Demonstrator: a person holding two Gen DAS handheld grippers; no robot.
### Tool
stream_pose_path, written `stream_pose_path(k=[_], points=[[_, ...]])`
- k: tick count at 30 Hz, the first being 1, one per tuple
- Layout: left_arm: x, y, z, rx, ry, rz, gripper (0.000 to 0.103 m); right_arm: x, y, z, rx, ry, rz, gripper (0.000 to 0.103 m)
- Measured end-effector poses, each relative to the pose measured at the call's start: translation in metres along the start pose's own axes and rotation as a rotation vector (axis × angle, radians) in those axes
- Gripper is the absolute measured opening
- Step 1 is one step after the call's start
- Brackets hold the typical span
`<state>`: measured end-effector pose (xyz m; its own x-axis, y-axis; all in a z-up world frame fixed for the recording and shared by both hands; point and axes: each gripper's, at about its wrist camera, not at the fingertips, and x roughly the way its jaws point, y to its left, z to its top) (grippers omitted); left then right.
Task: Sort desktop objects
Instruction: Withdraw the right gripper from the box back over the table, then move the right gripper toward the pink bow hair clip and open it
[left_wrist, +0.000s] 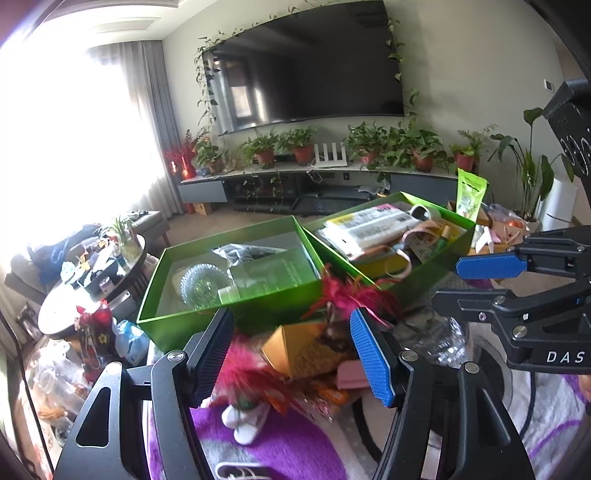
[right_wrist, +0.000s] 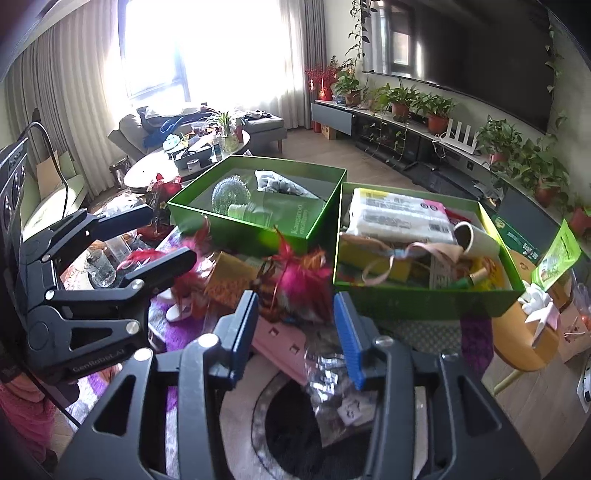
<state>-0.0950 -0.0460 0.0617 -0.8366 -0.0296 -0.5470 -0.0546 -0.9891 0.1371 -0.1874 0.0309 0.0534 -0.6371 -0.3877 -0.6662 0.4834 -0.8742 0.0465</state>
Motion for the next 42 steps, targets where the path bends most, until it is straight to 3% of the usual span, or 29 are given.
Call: stream_pose_path(k=[11, 42], points=[[-0.022, -0.014, -0.018, -0.004, 0.017, -0.026, 0.066, -0.022, 0.002, -0.024, 0.024, -0.004, 0.007, 0.043], [-0.054, -0.008, -0.083, -0.047, 0.065, 0.006, 0.066, -0.042, 0.038, -0.079, 0.009, 0.016, -0.009, 0.043]])
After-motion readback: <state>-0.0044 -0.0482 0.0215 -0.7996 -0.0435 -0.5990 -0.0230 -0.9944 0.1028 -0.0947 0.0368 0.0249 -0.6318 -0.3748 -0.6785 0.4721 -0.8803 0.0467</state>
